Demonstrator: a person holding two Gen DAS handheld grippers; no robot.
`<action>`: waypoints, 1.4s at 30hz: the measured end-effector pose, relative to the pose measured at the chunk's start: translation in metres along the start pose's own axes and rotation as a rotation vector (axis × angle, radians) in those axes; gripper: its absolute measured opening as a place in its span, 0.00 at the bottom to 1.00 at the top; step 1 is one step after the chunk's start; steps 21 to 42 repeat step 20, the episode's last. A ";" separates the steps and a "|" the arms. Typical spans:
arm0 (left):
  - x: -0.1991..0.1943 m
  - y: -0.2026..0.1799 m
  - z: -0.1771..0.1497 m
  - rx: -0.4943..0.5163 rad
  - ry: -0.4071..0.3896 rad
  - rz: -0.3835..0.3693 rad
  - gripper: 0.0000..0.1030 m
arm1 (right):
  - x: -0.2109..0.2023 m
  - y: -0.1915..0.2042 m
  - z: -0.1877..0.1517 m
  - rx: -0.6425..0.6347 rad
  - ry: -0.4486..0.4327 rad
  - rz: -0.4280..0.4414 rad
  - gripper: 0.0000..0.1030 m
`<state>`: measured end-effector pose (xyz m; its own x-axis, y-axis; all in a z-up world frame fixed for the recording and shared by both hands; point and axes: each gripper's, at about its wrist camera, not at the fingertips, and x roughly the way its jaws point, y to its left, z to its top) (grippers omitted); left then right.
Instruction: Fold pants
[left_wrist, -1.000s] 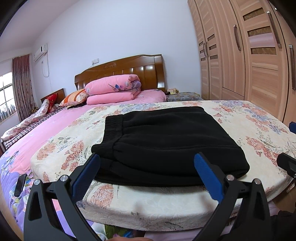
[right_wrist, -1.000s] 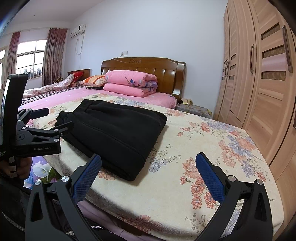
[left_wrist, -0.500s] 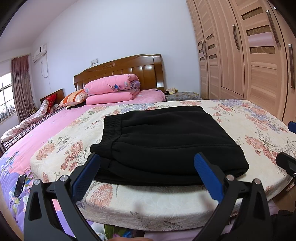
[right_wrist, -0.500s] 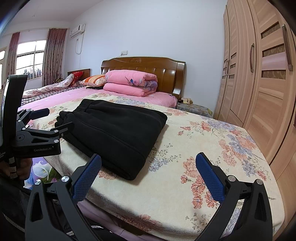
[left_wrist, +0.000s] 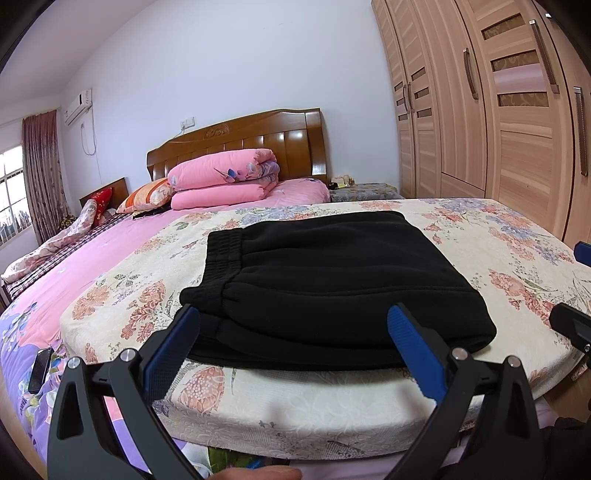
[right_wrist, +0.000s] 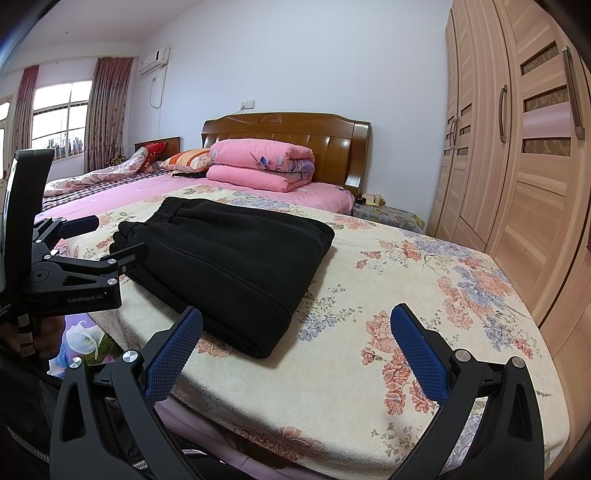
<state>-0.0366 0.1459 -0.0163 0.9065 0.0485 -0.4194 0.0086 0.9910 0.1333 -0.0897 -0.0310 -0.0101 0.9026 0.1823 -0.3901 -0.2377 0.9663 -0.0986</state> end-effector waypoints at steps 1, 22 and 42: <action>0.000 0.000 0.000 0.000 0.000 0.000 0.99 | 0.000 0.000 0.000 0.000 0.001 0.000 0.96; 0.002 0.003 -0.001 0.005 0.007 0.009 0.99 | 0.000 0.004 -0.003 0.003 0.004 0.006 0.96; 0.002 0.003 -0.001 0.005 0.007 0.009 0.99 | 0.000 0.004 -0.003 0.003 0.004 0.006 0.96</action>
